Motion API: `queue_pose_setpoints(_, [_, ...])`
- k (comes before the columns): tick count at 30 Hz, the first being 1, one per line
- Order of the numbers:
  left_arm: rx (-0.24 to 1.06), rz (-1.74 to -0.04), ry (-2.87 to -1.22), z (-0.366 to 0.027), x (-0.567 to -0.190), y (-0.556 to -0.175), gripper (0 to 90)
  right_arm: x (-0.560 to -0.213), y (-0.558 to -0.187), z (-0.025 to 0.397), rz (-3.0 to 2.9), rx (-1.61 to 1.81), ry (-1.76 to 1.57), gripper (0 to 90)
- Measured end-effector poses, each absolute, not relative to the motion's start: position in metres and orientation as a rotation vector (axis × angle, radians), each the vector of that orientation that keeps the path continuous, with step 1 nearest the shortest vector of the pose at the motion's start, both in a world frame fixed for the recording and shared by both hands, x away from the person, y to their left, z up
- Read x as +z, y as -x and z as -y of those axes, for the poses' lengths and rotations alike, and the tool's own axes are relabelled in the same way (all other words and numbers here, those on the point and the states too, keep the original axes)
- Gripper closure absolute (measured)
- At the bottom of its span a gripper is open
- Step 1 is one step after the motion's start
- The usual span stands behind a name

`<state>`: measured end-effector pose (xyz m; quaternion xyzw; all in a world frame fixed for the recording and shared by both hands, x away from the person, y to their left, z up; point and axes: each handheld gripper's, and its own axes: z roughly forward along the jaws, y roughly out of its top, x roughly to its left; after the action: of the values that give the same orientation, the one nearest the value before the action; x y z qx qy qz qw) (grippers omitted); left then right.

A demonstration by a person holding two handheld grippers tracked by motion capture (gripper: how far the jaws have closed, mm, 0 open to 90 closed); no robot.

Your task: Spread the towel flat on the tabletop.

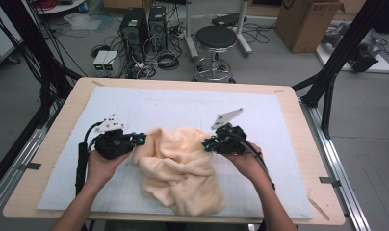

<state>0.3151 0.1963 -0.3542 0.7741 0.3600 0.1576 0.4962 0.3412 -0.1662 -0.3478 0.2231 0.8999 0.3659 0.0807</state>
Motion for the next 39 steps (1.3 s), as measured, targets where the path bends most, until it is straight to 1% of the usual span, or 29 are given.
queue_pose_setpoints(2, [0.396, -0.86, -1.856, -0.196, -0.344, -0.314, 84.5, -0.336, -0.328, 0.184, -2.658, 1.103, -0.683, 83.1])
queue_pose_setpoints(5, [0.382, -0.855, -1.888, -0.194, -0.344, -0.31, 84.3, -0.334, -0.303, 0.209, -2.629, 1.12, -0.682, 83.1])
queue_pose_setpoints(8, [0.345, -0.835, -1.959, -0.188, -0.358, -0.304, 84.2, -0.348, -0.276, 0.225, -2.638, 1.108, -0.698, 83.0])
queue_pose_setpoints(11, [0.3, -0.822, -2.053, -0.182, -0.377, -0.299, 83.9, -0.374, -0.253, 0.238, -2.698, 1.103, -0.744, 82.7])
queue_pose_setpoints(13, [0.274, -0.823, -2.094, -0.179, -0.387, -0.298, 83.7, -0.381, -0.247, 0.243, -2.704, 1.144, -0.743, 80.4])
queue_pose_setpoints(14, [0.262, -0.835, -2.099, -0.177, -0.393, -0.297, 83.4, -0.381, -0.247, 0.244, -2.696, 1.166, -0.744, 76.6])
queue_pose_setpoints(15, [0.258, -0.838, -2.1, -0.178, -0.395, -0.298, 83.1, -0.376, -0.25, 0.246, -2.678, 1.204, -0.754, 71.2])
queue_pose_setpoints(18, [0.239, -0.839, -2.079, -0.181, -0.395, -0.298, 80.5, -0.358, -0.264, 0.244, -2.625, 1.293, -0.742, 60.9])
queue_pose_setpoints(20, [0.227, -0.839, -2.056, -0.183, -0.393, -0.298, 74.0, -0.347, -0.279, 0.238, -2.586, 1.371, -0.725, 56.7])
queue_pose_setpoints(23, [0.236, -0.857, -2.051, -0.186, -0.391, -0.294, 56.1, -0.339, -0.306, 0.223, -2.557, 1.394, -0.711, 54.6])
queue_pose_setpoints(26, [0.223, -0.87, -2.021, -0.193, -0.393, -0.289, 42.9, -0.342, -0.331, 0.202, -2.557, 1.369, -0.697, 54.0])
queue_pose_setpoints(29, [0.218, -0.88, -2.019, -0.197, -0.401, -0.286, 35.8, -0.357, -0.359, 0.178, -2.596, 1.303, -0.675, 52.1])
queue_pose_setpoints(32, [0.223, -0.903, -2.055, -0.198, -0.408, -0.287, 31.6, -0.377, -0.384, 0.163, -2.615, 1.289, -0.728, 51.9])
queue_pose_setpoints(33, [0.203, -0.907, -2.047, -0.198, -0.412, -0.288, 32.8, -0.384, -0.391, 0.16, -2.618, 1.26, -0.75, 51.9])
queue_pose_setpoints(36, [0.196, -0.929, -2.113, -0.196, -0.419, -0.293, 43.1, -0.406, -0.41, 0.151, -2.644, 1.186, -0.843, 52.3])
queue_pose_setpoints(38, [0.177, -0.92, -2.138, -0.194, -0.424, -0.297, 53.7, -0.42, -0.418, 0.147, -2.683, 1.123, -0.869, 54.1])
queue_pose_setpoints(39, [0.186, -0.919, -2.142, -0.193, -0.425, -0.299, 60.6, -0.425, -0.421, 0.146, -2.707, 1.106, -0.887, 58.9])
